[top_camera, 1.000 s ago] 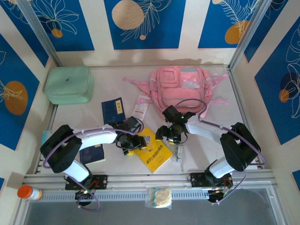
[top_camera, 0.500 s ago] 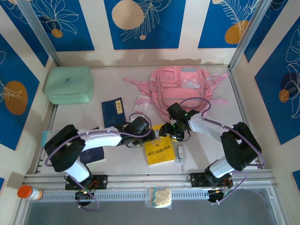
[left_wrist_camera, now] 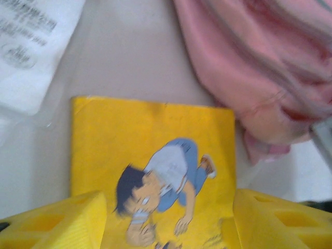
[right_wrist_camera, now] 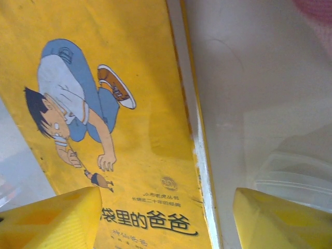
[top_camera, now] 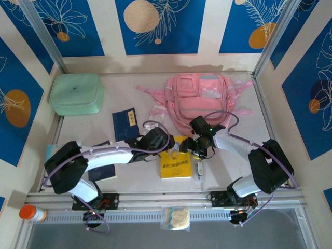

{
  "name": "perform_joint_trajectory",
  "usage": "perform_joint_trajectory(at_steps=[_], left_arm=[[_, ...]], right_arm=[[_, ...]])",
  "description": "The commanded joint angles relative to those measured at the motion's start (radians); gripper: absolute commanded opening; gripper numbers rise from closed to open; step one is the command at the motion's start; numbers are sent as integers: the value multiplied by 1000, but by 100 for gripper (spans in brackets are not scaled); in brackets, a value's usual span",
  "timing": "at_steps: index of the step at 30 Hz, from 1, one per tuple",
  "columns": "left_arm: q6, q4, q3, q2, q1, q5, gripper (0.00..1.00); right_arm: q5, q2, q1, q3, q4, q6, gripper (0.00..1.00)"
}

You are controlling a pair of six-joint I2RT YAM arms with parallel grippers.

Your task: Pack books, pencil case, and school supplies into a backpack

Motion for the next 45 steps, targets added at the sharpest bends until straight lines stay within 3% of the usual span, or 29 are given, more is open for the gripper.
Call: perform_joint_trajectory(at_steps=[1,5,8,11,16,19,24,29,33,40,45], left_arm=[[-22,-80,-73,-44,-18,-37,62],[-32,55,-152,-35,-21,34,56],[-35,20,-139,-7,-21,44,55],[-21,168,-171,21,-21,94,52],[-10,180,-142,89,-21,137,49],[-37,197,-169,80,-20,102,46],[-16,50,-141,56,-15,36,44],[24,24,-172,-8,8,-17,44],[48,-27,-167,-26,31,-14,44],[66,-25,-153,-18,31,17,44],[69,18,-148,19,30,72,43]], right_arm=[[-1,8,30,-8,23,39,68],[-21,39,39,10,47,36,67],[6,59,39,24,26,27,67],[23,79,48,30,15,28,67],[40,81,93,57,3,24,67],[70,62,130,85,-28,24,66],[-15,23,114,107,-10,4,67],[-106,36,142,88,57,38,67],[37,52,171,116,-41,49,68],[134,126,201,152,-116,33,68],[75,172,208,145,-56,48,68]])
